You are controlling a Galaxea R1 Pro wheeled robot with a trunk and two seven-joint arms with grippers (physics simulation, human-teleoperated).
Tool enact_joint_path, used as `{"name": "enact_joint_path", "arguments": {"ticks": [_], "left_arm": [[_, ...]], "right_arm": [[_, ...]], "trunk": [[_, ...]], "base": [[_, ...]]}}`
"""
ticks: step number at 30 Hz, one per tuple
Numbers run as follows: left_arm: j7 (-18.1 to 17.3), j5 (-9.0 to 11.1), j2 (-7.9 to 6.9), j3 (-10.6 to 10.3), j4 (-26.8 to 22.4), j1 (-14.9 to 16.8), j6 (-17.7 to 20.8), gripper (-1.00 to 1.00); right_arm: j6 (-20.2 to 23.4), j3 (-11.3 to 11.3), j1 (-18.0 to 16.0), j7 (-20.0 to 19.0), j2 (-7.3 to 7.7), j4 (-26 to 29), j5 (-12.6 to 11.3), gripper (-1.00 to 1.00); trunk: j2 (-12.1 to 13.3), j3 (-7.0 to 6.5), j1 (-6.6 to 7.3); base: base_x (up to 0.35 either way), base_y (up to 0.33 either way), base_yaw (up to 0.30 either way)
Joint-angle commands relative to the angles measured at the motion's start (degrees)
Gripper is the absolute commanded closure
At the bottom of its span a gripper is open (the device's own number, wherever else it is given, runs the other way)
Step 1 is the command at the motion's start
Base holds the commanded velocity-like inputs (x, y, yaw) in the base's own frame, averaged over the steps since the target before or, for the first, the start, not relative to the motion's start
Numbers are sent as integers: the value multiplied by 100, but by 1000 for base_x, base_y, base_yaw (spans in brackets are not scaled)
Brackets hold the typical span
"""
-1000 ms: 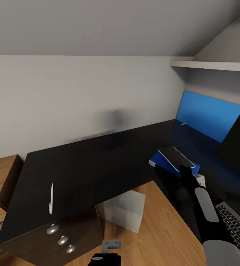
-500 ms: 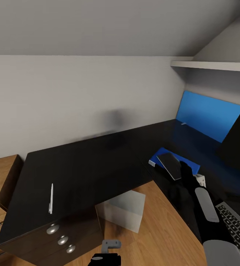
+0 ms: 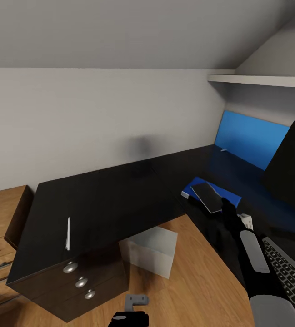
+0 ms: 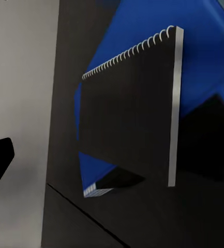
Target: In the bedroom, organize the workspace by keeping the computer under the desk, ensuring the monitor is on the desk, placing the keyboard on the desk next to the monitor, placing the mouse on the desk next to the keyboard, moving the folder from the swivel chair onto the desk next to the mouse, stacking the notebook on top of the folder with the pen on top of the notebook, and positioning the swivel chair next to the desk.
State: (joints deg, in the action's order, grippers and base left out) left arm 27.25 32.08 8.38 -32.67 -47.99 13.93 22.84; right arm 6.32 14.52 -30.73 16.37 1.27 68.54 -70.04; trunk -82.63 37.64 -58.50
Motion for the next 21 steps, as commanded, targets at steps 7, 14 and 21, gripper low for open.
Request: {"name": "enact_joint_path", "arguments": {"ticks": [7, 14, 21], "left_arm": [[69, 62, -1, -27, -8, 5, 10, -100], [81, 86, -3, 11, -2, 5, 14, -100], [99, 88, -7, 19, 0, 5, 14, -100]], "right_arm": [[26, -13, -3, -24, -7, 124, -32, -100], [90, -157, -1, 51, -32, 414, -41, -100], [213, -776, 1, 1501, -10, 846, 111, -100]], "trunk": [[238, -102, 132], [518, -228, 286], [799, -354, 440]], "base": [[-6, 0, 0], [0, 0, 0], [0, 0, 0]]}}
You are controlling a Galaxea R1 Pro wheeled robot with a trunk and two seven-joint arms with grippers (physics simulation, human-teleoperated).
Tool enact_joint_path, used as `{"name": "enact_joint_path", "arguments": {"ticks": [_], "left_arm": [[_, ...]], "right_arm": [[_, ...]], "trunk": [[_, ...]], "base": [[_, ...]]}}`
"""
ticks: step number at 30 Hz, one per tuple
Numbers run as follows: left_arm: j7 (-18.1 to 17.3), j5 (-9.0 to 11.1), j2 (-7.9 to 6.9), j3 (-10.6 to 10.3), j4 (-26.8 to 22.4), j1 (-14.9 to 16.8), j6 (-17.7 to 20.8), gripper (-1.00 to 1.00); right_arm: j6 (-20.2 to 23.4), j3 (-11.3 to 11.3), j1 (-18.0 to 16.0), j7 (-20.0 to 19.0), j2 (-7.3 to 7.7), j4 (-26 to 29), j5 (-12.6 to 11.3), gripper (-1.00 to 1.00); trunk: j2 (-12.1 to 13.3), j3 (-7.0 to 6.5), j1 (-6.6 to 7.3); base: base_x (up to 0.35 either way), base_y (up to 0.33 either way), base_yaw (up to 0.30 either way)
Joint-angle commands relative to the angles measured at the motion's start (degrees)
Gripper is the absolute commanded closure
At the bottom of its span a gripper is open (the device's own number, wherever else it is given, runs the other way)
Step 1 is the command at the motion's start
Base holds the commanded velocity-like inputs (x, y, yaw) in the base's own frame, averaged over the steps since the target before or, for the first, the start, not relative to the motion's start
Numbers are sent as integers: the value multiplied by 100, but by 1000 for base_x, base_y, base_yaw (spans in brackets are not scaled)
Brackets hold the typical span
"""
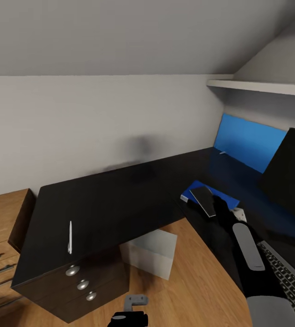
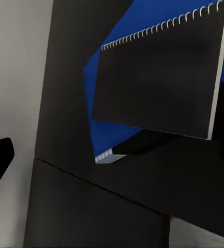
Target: In the bedroom, organize the workspace by keeping the computer under the desk, ensuring the monitor is on the desk, placing the keyboard on the desk next to the monitor, placing the mouse on the desk next to the keyboard, moving the folder from the swivel chair onto the desk next to the mouse, stacking the notebook on top of the folder with the pen on top of the notebook, and positioning the swivel chair next to the desk.
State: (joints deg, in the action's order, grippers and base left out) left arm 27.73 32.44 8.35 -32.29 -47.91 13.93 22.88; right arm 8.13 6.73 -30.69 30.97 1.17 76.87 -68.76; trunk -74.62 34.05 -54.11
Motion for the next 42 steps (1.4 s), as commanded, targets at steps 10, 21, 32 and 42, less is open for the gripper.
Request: {"name": "enact_joint_path", "arguments": {"ticks": [10, 21, 32, 42], "left_arm": [[63, 46, -26, 4, -12, 5, 0, -100], [34, 82, -331, -6, 728, 5, -677, -100], [11, 77, -487, 27, 2458, 5, -2118, -100], [5, 82, -525, 12, 2949, 5, -2636, -100]], "right_arm": [[666, -1351, -1, 3712, -25, 1194, 106, -100], [602, -2057, -4, 3833, -13, 1307, 326, -100], [587, -3160, 1, 3822, -47, 1286, 474, -100], [600, -3991, -6, 3802, -153, 880, 506, -100]], "trunk": [[399, -174, 220], [840, -372, 462], [921, -389, 506], [921, -346, 506]], "base": [[0, 0, 0], [0, 0, 0], [0, 0, 93], [0, 0, 245]]}}
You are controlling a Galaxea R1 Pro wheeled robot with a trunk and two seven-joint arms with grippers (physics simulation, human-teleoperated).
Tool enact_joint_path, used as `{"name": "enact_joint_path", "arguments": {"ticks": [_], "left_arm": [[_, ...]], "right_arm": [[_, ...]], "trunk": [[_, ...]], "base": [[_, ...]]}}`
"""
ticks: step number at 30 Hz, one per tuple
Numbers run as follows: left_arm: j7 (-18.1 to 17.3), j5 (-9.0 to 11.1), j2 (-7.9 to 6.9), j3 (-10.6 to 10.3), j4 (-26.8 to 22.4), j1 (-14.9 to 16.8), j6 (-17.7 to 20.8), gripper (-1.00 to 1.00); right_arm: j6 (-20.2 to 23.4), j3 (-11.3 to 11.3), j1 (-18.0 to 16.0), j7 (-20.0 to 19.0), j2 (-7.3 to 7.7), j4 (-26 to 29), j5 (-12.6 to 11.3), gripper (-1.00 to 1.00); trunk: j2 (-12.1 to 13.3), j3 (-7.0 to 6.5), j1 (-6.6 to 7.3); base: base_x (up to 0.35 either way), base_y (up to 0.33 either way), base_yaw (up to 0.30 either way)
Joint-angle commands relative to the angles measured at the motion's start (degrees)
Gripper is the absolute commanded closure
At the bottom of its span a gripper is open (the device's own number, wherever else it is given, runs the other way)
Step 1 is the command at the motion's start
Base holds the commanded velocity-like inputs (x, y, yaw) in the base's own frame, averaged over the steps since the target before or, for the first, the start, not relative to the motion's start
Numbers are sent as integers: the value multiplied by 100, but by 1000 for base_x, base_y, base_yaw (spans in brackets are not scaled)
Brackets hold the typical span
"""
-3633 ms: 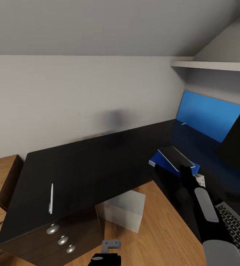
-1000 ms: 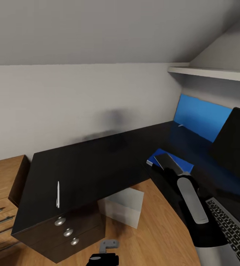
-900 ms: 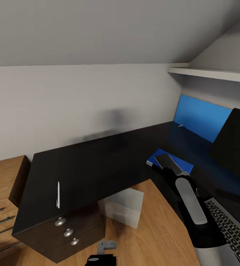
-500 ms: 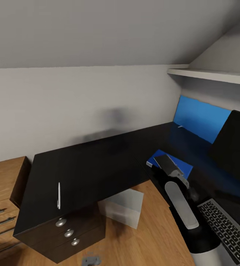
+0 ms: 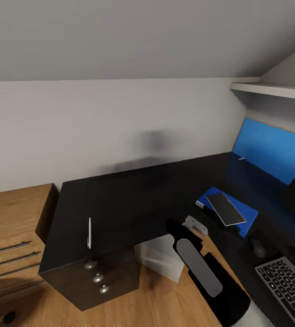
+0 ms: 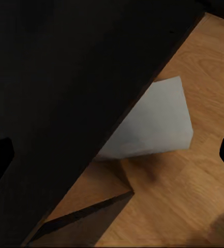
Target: In the bedroom, organize the workspace by keeping the computer under the desk, ensuring the monitor is on the desk, placing the keyboard on the desk next to the monitor, placing the mouse on the desk next to the keyboard, moving the folder from the swivel chair onto the desk next to the mouse, stacking the notebook on top of the folder with the pen on top of the notebook, and positioning the swivel chair next to the desk.
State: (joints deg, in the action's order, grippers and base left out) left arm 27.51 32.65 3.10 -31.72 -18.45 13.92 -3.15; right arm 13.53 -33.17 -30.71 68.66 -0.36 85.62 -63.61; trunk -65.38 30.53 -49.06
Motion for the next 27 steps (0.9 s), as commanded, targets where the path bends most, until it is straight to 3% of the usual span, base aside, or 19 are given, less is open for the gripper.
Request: {"name": "enact_joint_path", "arguments": {"ticks": [1, 7, 8, 13, 15, 27], "left_arm": [[27, 63, -2, -45, 18, 6, -85, -100], [31, 61, -3, -38, 65, 6, -156, -100], [33, 60, -4, -36, 89, 6, -167, -100], [35, 58, -9, -30, 117, 6, -185, -100], [35, 58, -11, -28, 129, 6, -193, -100], [36, 58, -35, -27, 131, 6, -195, -100]], "right_arm": [[66, -56, -5, 27, -73, -108, 12, -100], [82, -130, -11, 17, -289, -494, 385, -100], [84, -142, -12, 11, -358, -613, 598, -100], [87, -156, -14, -41, -546, -872, 1128, -100], [88, -166, -14, -107, -676, -1040, 1475, -100], [89, -304, -14, -125, -701, -1048, 1558, -100]], "trunk": [[-4, 10, 0], [-4, 36, 0], [-4, 40, 0], [-4, 62, 0], [-4, 71, 0], [-4, 125, 0]], "base": [[0, 0, 254], [0, 0, 255], [0, 0, 255], [0, 0, 255], [0, 0, 255], [0, 0, 255]]}}
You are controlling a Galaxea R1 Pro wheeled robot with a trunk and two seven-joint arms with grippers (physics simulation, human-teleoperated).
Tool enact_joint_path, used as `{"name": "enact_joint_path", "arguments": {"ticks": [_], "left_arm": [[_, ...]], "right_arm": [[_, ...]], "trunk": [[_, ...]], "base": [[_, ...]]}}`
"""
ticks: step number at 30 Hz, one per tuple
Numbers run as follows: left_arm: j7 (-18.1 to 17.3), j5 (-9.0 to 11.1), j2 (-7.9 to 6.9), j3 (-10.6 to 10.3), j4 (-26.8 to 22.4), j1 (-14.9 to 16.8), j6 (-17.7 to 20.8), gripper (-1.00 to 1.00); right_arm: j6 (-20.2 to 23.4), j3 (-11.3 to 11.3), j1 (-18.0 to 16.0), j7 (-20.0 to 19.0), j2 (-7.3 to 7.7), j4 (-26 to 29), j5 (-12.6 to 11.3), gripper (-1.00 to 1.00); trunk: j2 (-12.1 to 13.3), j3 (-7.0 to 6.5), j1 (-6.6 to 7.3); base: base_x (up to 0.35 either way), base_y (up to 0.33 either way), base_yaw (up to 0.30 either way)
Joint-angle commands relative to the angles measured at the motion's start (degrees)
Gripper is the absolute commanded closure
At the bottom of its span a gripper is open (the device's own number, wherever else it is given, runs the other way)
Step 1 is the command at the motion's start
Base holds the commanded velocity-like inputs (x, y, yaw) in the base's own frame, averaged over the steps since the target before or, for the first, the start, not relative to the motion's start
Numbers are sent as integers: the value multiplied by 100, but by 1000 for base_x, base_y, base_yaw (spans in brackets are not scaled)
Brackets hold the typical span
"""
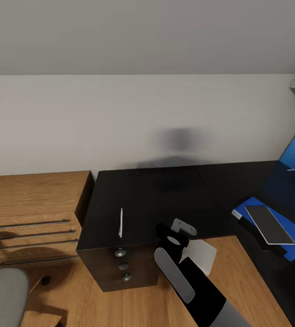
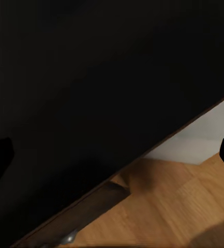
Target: In the bedroom, organize the workspace by keeping the computer under the desk, ensuring the monitor is on the desk, placing the keyboard on the desk next to the monitor, placing the mouse on the desk next to the keyboard, moving the folder from the swivel chair onto the desk next to the mouse, stacking the notebook on top of the folder with the pen on top of the notebook, and positioning the swivel chair next to the desk.
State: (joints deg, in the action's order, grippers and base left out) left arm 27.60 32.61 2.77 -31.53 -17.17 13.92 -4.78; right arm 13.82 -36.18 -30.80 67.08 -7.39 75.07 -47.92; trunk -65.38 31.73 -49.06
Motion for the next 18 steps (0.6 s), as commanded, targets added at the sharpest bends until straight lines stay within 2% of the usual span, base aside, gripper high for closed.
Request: {"name": "enact_joint_path", "arguments": {"ticks": [1, 18], "left_arm": [[26, 61, -2, -46, 3, 6, -32, -100], [26, 61, -4, -46, 3, 6, -32, -100]], "right_arm": [[60, -10, -4, 34, 2, 8, -11, -100], [60, -155, -4, 34, 1, 8, -7, -100]], "trunk": [[-4, 10, 0], [-4, 86, 0]], "base": [[0, 0, 255], [0, 0, 255]]}}
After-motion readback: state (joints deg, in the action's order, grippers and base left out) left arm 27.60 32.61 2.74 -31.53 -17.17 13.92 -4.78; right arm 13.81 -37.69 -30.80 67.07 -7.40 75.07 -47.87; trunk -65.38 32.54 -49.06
